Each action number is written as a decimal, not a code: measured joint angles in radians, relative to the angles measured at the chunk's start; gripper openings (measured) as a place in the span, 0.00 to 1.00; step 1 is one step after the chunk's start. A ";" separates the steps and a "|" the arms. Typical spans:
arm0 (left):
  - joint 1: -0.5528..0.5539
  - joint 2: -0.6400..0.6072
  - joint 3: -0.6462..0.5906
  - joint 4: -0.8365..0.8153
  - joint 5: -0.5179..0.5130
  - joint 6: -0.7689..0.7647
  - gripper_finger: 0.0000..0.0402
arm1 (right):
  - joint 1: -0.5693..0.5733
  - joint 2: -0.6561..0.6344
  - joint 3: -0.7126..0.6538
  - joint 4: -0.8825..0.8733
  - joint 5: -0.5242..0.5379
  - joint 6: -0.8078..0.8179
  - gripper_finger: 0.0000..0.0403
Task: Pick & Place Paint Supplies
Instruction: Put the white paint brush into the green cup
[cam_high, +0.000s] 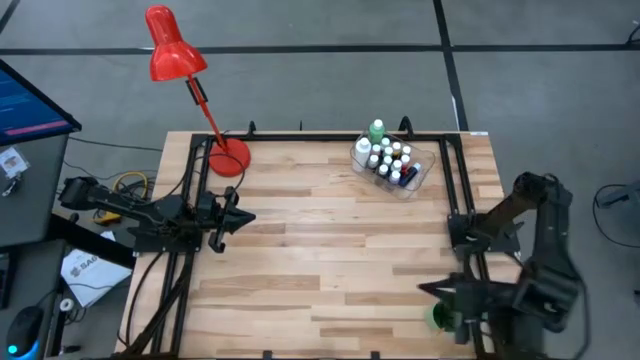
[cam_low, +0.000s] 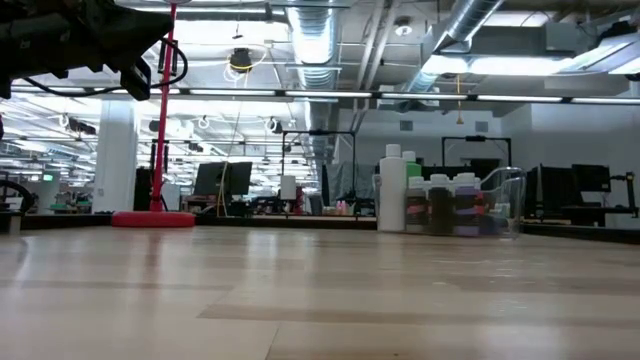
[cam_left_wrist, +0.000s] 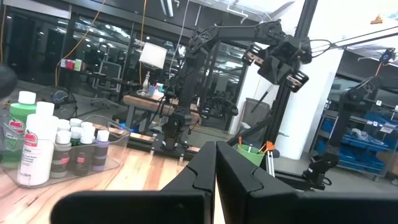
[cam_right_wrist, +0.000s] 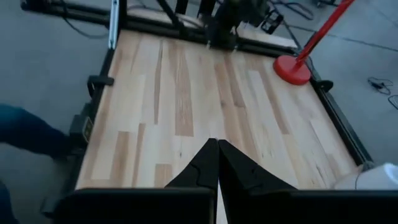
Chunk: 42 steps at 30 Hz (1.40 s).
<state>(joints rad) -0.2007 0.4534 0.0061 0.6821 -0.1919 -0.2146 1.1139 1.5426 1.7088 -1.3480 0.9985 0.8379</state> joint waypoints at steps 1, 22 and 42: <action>0.000 0.000 0.000 0.000 0.000 0.000 0.00 | 0.033 -0.005 0.000 -0.036 0.024 0.056 0.00; 0.000 0.000 0.000 0.000 0.004 0.000 0.00 | 0.192 0.029 -0.191 -0.212 0.148 0.638 0.00; 0.000 0.000 0.000 0.000 0.000 0.000 0.00 | 0.193 0.133 -0.279 -0.021 0.065 0.693 0.00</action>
<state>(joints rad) -0.2007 0.4538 0.0060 0.6823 -0.1921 -0.2146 1.3067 1.6758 1.4302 -1.3688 1.0635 1.5306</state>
